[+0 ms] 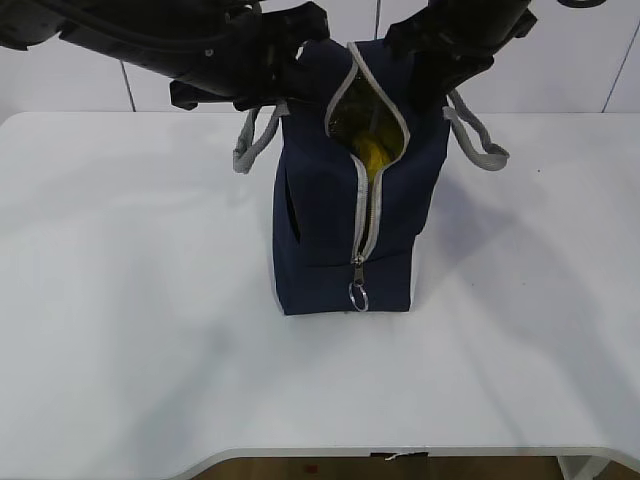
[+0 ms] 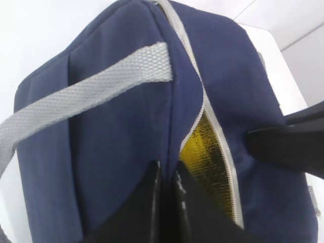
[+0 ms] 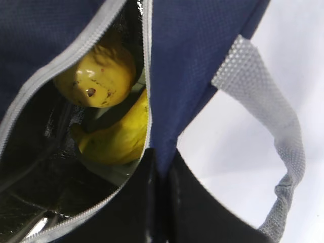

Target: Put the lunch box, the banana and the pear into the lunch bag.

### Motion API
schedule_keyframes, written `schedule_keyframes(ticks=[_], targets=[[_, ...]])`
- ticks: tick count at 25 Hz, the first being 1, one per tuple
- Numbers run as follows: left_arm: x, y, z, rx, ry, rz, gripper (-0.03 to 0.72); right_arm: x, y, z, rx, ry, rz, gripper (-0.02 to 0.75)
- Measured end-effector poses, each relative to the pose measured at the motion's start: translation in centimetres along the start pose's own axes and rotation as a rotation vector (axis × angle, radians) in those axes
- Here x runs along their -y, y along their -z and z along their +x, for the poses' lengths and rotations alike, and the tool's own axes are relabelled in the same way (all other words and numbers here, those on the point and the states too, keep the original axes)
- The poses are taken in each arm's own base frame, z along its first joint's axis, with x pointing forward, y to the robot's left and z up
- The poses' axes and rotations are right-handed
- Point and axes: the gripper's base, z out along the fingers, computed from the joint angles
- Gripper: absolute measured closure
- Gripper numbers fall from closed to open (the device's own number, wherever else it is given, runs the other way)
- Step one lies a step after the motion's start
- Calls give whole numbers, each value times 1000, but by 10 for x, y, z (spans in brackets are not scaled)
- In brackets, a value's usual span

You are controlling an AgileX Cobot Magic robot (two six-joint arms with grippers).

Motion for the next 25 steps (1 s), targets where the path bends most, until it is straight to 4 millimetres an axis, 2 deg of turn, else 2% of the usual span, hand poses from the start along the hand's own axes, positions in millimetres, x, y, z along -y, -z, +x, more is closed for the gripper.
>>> schedule_keyframes(ticks=[2,4,7,10,13,17,25], targets=[[0,0,0,0,0,0,648,0,0,0,0,0,-1,680],[0,0,0,0,0,0,603,0,0,0,1,-1,-3,613],[0,0,0,1,0,0,481,0,0,0,4,-1,-3,457],[0,0,0,2,-4,-1,348,0,0,0,3,1,4,363],[-1,0,0,3,-38,-12,268,0,5,0,11,5,14,339],[-1,4,-3,14,-115,-31,247,-2,23,1,48,12,27,334],[18,54,-16,49,-245,-23,243,-10,73,6,152,28,48,330]])
